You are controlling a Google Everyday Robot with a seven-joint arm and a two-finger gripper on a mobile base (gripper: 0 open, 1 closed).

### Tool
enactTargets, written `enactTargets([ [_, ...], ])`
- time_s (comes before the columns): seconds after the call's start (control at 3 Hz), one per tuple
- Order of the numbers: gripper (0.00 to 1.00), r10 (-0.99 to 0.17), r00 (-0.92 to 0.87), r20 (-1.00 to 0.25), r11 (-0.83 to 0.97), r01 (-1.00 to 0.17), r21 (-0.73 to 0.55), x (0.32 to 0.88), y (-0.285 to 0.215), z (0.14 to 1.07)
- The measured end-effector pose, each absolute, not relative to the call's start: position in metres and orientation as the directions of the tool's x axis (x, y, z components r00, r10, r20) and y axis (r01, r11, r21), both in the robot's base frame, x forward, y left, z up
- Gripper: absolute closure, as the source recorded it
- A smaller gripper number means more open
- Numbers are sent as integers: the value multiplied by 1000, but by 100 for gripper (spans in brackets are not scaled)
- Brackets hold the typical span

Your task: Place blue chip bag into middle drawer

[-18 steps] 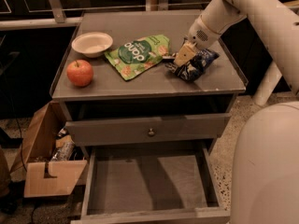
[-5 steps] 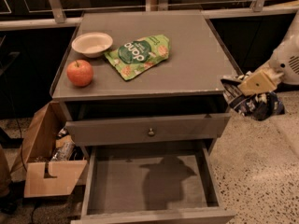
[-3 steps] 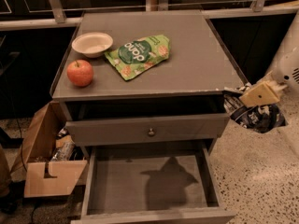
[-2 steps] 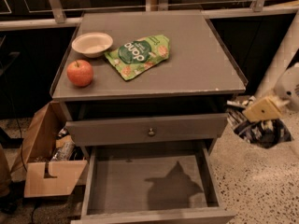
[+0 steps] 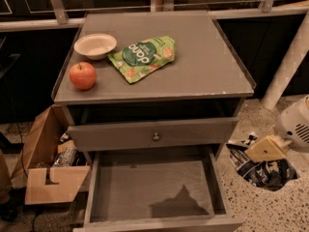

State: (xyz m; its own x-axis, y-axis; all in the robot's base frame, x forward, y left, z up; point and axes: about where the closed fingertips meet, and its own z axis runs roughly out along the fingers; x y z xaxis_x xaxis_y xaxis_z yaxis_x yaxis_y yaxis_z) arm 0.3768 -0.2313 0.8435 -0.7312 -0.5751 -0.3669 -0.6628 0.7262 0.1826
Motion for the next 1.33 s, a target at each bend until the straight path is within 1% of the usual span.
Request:
enactTargets([
  [0.33,100,-575,-731,-367,726,-663,183,377,-231,843],
  [0.67,100,-564,-761,-321,731,-641,234,362,-226,813],
  [1.33,100,-601,-766,-229,675,-640,367,338,-185,742],
])
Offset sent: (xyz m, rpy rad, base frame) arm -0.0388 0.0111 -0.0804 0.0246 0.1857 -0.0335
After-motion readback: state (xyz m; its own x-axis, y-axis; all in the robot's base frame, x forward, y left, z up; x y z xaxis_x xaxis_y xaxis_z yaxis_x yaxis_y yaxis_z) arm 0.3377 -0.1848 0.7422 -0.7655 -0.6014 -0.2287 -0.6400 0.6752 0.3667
